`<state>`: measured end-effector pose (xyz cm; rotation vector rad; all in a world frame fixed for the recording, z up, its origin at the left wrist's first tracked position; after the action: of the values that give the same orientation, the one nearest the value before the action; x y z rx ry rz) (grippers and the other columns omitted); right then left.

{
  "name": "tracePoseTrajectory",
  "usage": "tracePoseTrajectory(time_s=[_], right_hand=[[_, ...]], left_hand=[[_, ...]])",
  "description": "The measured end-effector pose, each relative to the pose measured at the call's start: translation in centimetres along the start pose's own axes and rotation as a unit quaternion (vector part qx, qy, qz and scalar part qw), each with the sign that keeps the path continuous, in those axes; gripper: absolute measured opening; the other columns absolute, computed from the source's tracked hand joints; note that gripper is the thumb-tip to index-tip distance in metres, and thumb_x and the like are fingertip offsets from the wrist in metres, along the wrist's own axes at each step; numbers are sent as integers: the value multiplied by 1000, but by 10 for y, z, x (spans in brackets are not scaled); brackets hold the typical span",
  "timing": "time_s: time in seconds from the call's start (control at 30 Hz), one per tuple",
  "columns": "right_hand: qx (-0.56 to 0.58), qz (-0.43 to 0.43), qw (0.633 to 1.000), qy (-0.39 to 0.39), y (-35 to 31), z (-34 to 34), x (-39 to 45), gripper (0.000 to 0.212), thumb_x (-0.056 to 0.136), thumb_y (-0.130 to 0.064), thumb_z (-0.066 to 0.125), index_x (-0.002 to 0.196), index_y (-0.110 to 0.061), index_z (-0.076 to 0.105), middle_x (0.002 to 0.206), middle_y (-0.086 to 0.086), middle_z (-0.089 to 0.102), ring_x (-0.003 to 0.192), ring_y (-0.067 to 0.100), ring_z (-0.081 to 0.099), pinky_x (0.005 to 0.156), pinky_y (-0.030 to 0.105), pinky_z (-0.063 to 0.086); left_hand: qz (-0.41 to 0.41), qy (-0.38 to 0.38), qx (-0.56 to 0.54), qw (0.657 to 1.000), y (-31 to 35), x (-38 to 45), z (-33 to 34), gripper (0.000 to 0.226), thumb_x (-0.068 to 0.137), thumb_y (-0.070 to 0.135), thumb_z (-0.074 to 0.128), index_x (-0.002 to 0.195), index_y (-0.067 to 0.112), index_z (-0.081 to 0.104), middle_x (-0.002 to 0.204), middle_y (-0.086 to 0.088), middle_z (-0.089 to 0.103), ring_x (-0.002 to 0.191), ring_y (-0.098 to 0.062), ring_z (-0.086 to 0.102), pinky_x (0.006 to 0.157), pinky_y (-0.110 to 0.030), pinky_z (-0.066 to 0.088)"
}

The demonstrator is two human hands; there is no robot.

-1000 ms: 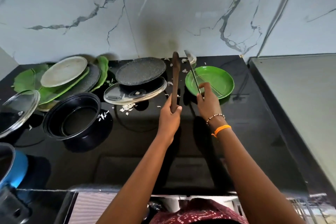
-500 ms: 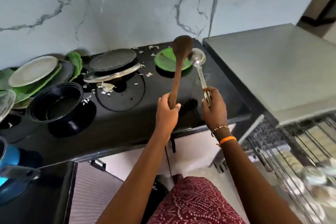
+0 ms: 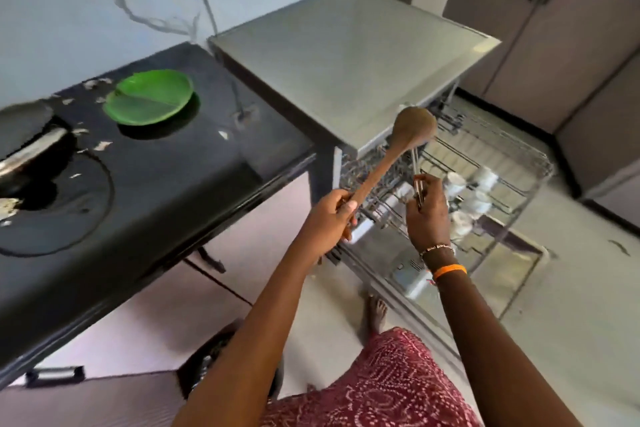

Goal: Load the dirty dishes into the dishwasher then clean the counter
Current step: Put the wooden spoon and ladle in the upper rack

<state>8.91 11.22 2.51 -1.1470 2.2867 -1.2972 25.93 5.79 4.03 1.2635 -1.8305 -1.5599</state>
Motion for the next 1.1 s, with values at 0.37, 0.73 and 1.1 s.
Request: tracePoseTrajectory(time_s=[0.37, 0.73, 1.1], right_hand=[[-147, 154, 961, -179, 162, -35, 141, 46, 87, -3, 48, 132, -13, 47, 126, 23, 55, 115, 38, 52, 93, 39, 41], [-290, 1, 907, -304, 277, 55, 342, 49, 92, -9, 40, 136, -29, 44, 116, 28, 58, 104, 44, 57, 84, 47, 48], [-122, -26, 956, -267, 319, 112, 407, 31, 81, 4, 54, 106, -6, 68, 110, 17, 67, 104, 35, 61, 92, 34, 46]], left_hand=[[-227, -83, -106, 965, -17, 140, 122, 27, 98, -1, 35, 120, -2, 50, 79, -4, 60, 66, -9, 57, 62, -20, 48], [-348, 2, -162, 923, -55, 317, 191, 22, 93, -1, 46, 85, 17, 57, 110, 2, 65, 106, -9, 53, 88, -29, 35], [-364, 29, -176, 914, -63, 390, 219, 15, 86, -5, 56, 87, 9, 55, 86, 0, 65, 77, -7, 63, 63, -18, 55]])
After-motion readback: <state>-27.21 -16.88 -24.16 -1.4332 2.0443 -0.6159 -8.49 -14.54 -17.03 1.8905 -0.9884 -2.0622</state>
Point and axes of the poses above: each hand's wrist, its own x-axis towards the middle knuckle, its own z-axis out of the palm, y = z × x, the point moved 4 cm from there along x, towards the middle knuckle
